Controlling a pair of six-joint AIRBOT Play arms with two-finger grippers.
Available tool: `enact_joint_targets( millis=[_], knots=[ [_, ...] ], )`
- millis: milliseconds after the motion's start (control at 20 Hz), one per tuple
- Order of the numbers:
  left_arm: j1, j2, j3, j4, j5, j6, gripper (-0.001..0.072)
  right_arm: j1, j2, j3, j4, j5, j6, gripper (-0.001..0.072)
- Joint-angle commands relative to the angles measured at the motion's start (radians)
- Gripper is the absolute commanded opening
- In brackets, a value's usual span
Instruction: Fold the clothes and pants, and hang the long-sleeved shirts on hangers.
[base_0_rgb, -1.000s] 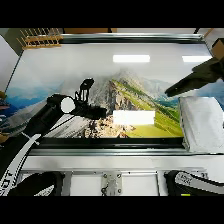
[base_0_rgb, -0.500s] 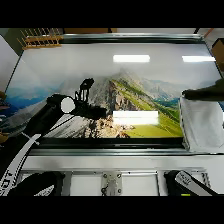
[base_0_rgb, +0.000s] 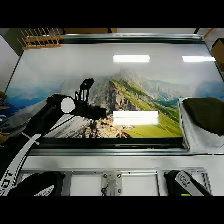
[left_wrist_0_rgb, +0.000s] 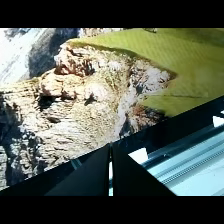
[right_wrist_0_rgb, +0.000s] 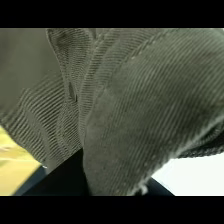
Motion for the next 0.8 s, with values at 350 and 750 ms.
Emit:
enact_joint_targets(
  millis=[350,750],
  knots=[
    [-0.001,-0.001,0.0,0.002,0.001,0.003,0.002,0.001,0.04,-0.093,-0.013,-0.029,0.004,0.0715],
    [0.002,-0.001,0.0,0.002,0.002,0.007,0.002,0.211,0.223,-0.055,0.491,-0.205,-0.205,0.0716]
  ],
)
